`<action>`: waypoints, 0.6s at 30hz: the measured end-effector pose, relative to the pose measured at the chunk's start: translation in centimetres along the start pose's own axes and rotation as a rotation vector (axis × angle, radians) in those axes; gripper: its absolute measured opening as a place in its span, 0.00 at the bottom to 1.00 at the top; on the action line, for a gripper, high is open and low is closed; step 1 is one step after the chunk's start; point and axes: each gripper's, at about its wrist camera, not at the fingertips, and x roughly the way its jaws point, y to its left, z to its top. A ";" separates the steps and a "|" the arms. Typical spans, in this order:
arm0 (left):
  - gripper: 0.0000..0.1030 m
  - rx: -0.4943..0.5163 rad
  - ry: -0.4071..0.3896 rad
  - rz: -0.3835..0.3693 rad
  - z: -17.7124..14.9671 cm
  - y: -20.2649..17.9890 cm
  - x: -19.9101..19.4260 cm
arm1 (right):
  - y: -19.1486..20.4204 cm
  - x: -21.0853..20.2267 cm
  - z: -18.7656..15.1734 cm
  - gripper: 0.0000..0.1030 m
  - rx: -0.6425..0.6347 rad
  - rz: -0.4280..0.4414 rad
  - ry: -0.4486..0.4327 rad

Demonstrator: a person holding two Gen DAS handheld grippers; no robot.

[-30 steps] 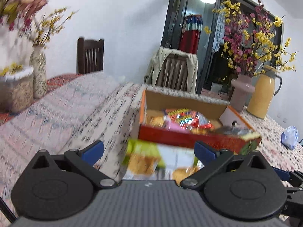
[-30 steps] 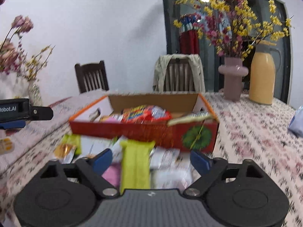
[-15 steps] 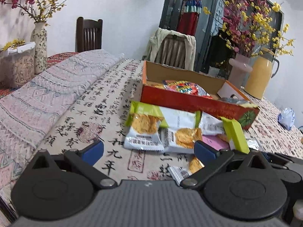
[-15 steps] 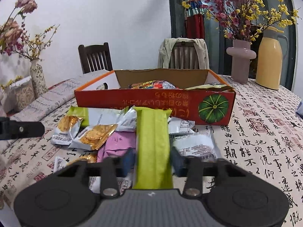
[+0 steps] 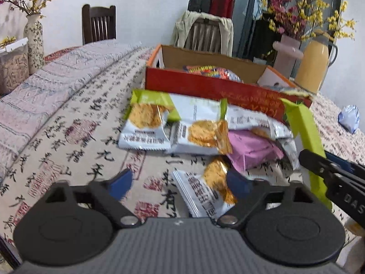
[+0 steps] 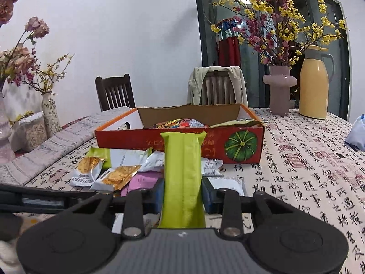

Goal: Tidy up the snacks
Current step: 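Grasp a white cracker packet with the left gripper while the right holds the green bar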

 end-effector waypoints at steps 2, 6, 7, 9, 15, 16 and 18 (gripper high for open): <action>0.62 0.002 0.005 -0.017 -0.2 -0.1 0.0 | -0.2 -0.4 -0.3 0.32 0.003 0.003 0.002; 0.48 0.009 -0.006 -0.021 -0.3 0.0 -0.6 | -0.6 -1.0 -0.7 0.32 0.012 0.006 0.001; 0.47 0.011 -0.008 -0.013 -0.3 0.2 -0.6 | -0.7 -1.0 -0.8 0.32 0.014 0.007 0.001; 0.47 0.009 -0.012 0.001 -0.2 0.8 -0.7 | -0.8 -1.2 -0.9 0.32 0.017 0.007 0.000; 0.50 -0.028 -0.023 0.045 0.3 2.9 -1.6 | -1.3 -1.5 -1.3 0.32 0.029 0.003 0.001; 0.59 -0.032 -0.030 0.044 0.4 2.8 -1.9 | -1.3 -1.5 -1.3 0.32 0.031 0.001 0.000; 0.81 -0.036 -0.049 0.046 0.6 2.4 -2.5 | -1.4 -1.5 -1.3 0.32 0.033 0.000 -0.002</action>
